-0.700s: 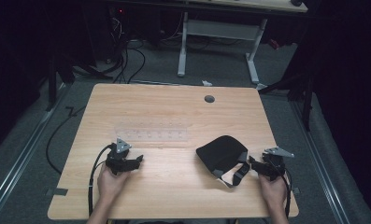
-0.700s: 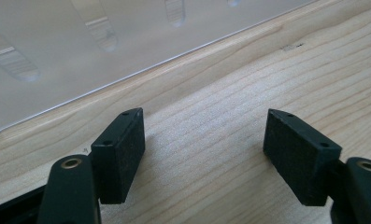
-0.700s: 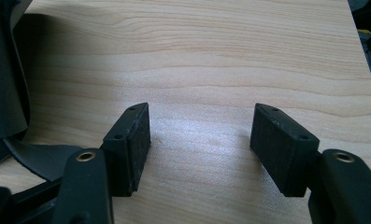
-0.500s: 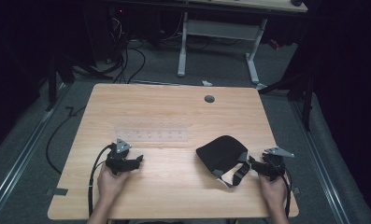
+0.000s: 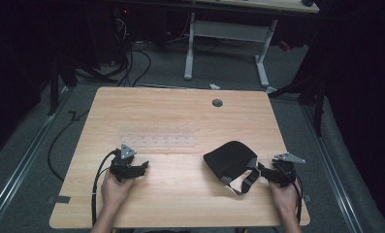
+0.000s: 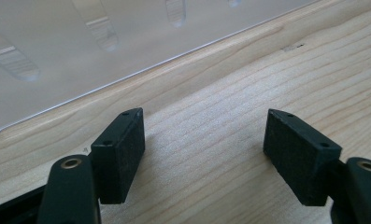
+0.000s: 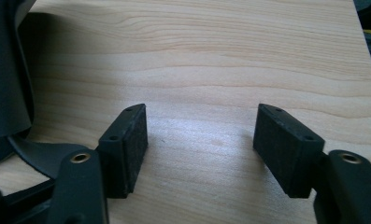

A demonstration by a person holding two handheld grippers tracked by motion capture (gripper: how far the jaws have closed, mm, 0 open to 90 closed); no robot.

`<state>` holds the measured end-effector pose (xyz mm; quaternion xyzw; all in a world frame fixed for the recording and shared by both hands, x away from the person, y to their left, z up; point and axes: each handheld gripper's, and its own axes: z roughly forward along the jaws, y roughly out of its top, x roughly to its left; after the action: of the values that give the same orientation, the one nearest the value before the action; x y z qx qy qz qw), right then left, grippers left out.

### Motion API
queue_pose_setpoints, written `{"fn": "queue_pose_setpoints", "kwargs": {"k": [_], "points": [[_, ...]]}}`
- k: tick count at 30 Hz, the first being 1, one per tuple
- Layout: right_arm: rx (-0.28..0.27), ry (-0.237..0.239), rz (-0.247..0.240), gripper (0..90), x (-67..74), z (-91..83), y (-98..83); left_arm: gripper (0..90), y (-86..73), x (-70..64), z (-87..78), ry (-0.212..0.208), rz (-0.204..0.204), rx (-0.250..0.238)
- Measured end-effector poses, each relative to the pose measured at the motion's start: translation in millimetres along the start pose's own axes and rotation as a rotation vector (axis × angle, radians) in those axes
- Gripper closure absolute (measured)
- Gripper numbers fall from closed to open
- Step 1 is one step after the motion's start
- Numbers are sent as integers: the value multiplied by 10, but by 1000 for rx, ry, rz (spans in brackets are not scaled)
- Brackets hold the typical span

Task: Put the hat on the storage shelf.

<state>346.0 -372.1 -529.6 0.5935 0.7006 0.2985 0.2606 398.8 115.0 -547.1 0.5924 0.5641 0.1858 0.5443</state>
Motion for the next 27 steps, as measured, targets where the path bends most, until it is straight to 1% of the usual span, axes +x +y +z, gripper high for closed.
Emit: {"fn": "queue_pose_setpoints", "kwargs": {"k": [4,5,6,9,12,16,17,18,20,21,23,27], "points": [[3,1,-6,349,7,-2,0,299,0,0,1,1,0,-1],[2,2,-1,357,6,-3,-2,299,0,-1,0,1,0,0],[5,-1,0,388,-2,-13,-1,299,0,-1,1,1,0,-1],[12,0,14,423,-16,-47,1,299,0,-1,1,1,-1,-1],[-17,-5,6,441,0,-98,-7,299,0,0,0,2,1,1],[-40,5,5,455,12,-187,0,299,0,-1,0,2,1,1],[-40,5,5,455,12,-187,0,299,0,-1,0,2,1,1],[-55,17,2,456,12,-237,3,299,0,-1,0,3,1,1],[-63,32,14,455,22,-283,4,299,0,-1,0,3,1,1],[-69,40,12,454,28,-311,6,299,0,-1,0,3,1,1],[-76,39,0,450,53,-349,8,299,0,-1,0,3,1,1],[-91,57,-3,449,89,-393,5,299,0,-2,1,2,-1,-1]]}}
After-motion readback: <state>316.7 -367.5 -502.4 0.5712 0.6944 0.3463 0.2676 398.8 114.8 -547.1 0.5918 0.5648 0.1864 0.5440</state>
